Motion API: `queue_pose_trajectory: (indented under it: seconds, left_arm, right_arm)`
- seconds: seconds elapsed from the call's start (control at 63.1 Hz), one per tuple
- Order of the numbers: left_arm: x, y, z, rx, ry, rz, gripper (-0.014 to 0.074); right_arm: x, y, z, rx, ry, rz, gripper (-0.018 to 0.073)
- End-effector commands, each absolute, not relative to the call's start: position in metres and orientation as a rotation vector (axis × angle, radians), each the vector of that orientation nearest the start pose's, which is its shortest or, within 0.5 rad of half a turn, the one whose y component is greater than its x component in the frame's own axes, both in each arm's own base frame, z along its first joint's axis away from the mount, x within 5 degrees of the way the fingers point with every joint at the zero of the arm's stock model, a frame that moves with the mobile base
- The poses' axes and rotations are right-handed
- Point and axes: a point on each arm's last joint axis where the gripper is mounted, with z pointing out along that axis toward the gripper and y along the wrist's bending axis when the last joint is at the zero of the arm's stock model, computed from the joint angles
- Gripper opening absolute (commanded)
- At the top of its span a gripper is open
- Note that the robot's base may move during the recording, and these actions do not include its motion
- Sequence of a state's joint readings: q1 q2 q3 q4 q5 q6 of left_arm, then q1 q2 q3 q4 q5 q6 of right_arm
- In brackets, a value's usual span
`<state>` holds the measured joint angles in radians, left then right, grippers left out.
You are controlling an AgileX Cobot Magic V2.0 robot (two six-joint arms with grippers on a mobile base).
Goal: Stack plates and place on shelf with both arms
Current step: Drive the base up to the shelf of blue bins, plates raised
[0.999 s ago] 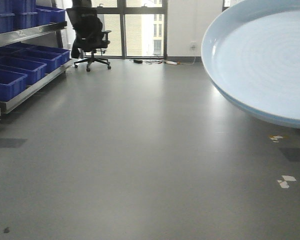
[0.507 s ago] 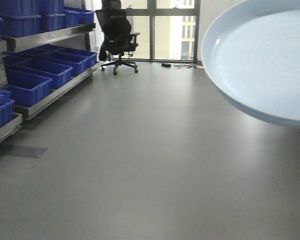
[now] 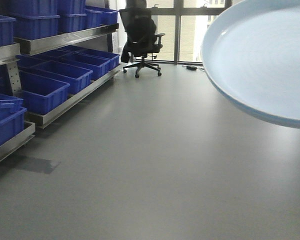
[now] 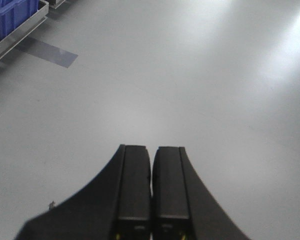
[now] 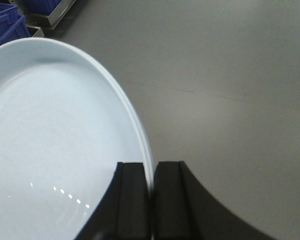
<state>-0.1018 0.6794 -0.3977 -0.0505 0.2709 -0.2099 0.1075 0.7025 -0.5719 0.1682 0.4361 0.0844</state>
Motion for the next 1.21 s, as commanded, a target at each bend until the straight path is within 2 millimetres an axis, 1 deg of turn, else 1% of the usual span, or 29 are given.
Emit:
queue_pose_trajectory:
  seconds: [0.0, 1.189]
  left_arm:
    - [0.1396, -0.0149, 0.2785, -0.157, 1.934, -0.255, 0.0089]
    - [0.1396, -0.0149, 0.2785, -0.157, 1.934, -0.255, 0.0089]
  right_arm:
    - [0.1431, 0.0203, 0.3245, 0.097, 1.918, 0.292, 0.0056]
    - [0.1431, 0.0203, 0.3245, 0.097, 1.918, 0.292, 0.0056]
